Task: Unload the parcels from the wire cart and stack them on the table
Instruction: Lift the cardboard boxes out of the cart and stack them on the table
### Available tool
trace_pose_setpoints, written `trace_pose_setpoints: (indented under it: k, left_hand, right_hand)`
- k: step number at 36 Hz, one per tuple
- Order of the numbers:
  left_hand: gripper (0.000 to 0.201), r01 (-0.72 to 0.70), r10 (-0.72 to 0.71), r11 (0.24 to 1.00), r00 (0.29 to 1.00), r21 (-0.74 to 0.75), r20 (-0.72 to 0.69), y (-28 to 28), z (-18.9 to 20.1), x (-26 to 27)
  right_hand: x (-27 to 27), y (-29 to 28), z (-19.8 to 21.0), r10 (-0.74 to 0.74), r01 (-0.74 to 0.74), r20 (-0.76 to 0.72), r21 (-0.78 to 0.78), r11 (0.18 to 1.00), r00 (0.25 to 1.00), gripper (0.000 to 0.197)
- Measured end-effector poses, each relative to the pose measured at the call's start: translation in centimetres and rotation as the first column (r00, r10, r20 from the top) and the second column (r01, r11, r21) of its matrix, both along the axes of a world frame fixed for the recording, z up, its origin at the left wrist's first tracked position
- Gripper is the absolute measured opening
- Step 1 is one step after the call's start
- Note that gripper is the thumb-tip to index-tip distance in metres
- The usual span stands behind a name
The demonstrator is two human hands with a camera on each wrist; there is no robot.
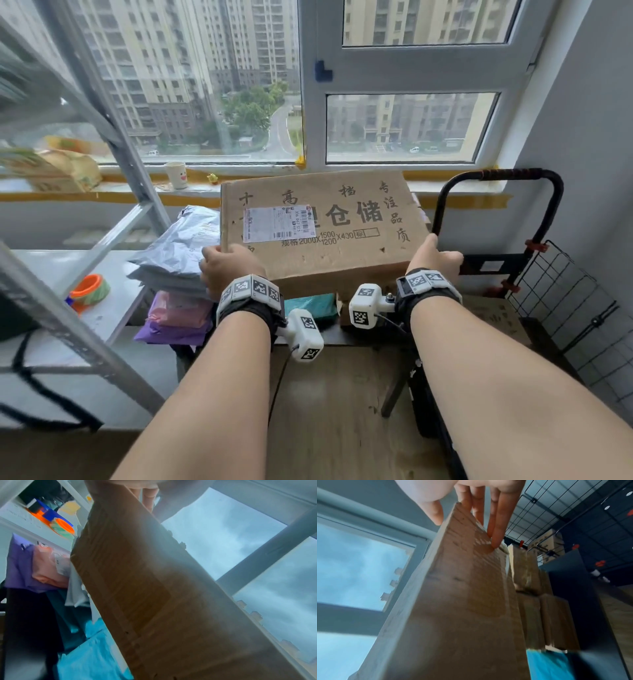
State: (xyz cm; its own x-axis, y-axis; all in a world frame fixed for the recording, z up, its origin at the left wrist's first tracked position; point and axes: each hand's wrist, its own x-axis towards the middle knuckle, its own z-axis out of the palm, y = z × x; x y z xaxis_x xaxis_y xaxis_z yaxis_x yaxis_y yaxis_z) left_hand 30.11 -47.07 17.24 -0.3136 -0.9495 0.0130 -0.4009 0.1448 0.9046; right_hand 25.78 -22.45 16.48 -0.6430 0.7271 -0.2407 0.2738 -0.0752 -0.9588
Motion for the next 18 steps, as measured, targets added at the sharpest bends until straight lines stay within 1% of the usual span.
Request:
trace_pose_setpoints:
  k: [4, 7, 10, 14, 18]
  left_hand:
    - [0.031, -0.071, 0.07, 0.996, 0.997, -0.048, -0.021, -5.0, 0.6, 1.5]
    - [0.034, -0.09, 0.09, 0.992, 0.996, -0.084, -0.007, -8.5, 0.9, 2.6]
    - [0.037, -0.061, 0.064, 0.993, 0.998, -0.103, 0.024, -11.3, 1.1, 2.9]
    - [0.044, -0.011, 0.024, 0.99, 0.996, -0.143, 0.091, -14.1, 1.2, 1.9]
    - [0.043, 0.043, -0.03, 0.989, 0.996, -0.144, 0.087, -16.4, 0.8, -0.2]
  right_hand:
    - [0.1, -5.9, 0.5, 0.057, -0.057, 0.003, 0.033, 0.998, 0.998, 0.03]
    - [0.2, -9.5, 0.5, 0.126, -0.129, 0.04, 0.07, 0.989, 0.991, 0.036]
    - [-0.2, -12.2, 0.2, 0.175, -0.178, 0.046, 0.064, 0.982, 0.984, 0.034]
    - [-1.1, -15.3, 0.3, 0.222, -0.224, 0.037, 0.052, 0.973, 0.974, 0.034]
    - [-3.0, -17.8, 0.0, 0.248, -0.251, 0.054, 0.057, 0.966, 0.967, 0.033]
